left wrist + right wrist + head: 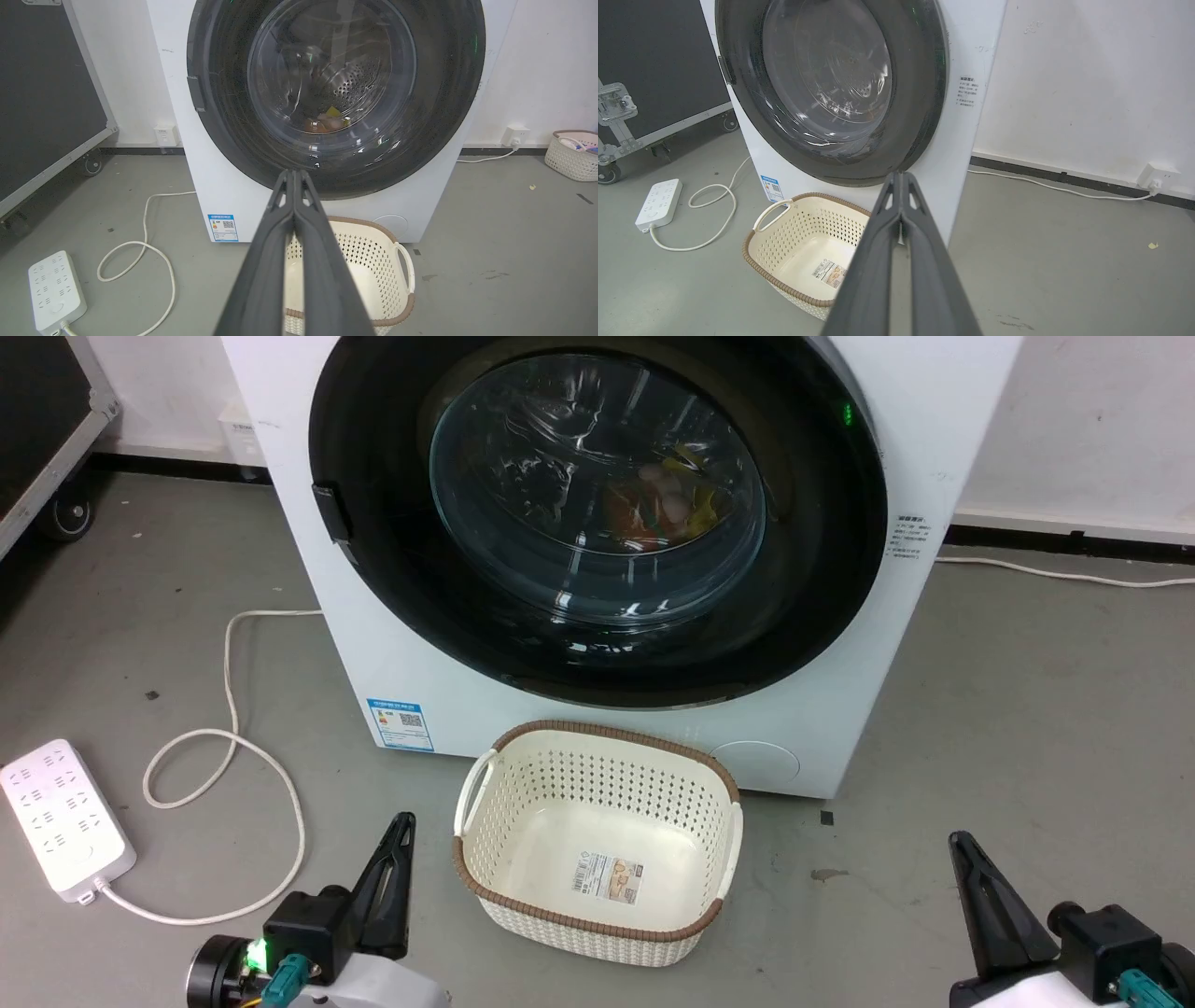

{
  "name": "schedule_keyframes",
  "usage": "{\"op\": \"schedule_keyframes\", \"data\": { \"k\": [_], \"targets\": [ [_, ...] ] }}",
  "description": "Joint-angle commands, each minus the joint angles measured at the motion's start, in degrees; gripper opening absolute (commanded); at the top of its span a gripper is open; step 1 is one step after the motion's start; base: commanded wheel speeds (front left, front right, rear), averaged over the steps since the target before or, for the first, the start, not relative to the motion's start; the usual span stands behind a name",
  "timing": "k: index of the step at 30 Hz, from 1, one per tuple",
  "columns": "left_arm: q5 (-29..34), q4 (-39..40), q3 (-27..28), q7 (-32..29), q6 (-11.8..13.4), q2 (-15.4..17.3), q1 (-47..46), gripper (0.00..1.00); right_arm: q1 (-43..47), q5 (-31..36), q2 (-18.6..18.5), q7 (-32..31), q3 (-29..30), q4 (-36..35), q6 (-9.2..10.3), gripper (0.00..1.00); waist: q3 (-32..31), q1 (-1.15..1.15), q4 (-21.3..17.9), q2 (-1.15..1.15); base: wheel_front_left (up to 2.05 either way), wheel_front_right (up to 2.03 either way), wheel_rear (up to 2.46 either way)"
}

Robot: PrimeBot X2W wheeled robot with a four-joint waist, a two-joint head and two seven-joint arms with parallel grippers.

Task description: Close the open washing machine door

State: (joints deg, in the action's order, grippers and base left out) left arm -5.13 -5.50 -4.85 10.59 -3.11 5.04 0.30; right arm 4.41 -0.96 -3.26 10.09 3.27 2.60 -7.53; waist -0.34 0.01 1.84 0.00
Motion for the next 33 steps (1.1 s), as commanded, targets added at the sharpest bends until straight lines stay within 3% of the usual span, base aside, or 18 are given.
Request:
{"op": "schedule_keyframes", "data": {
  "k": [1,33],
  "targets": [
    [0.41,0.31,0.18,-0.22,0.49,-0.06,-0.08,0.00,-0.87,0.22,0.11,-0.21,-0.14,-0.52,0.01,0.00,0.00,0.00,-0.01,0.00,0.00,0.00,0.00],
    [2.27,2.36,2.03,-4.32,1.53,-0.89,-0.17,0.00,-2.27,0.51,0.22,-4.11,-1.37,-1.34,0.02,0.00,0.13,0.00,-0.73,0.00,0.00,0.00,0.00]
  ]
}}
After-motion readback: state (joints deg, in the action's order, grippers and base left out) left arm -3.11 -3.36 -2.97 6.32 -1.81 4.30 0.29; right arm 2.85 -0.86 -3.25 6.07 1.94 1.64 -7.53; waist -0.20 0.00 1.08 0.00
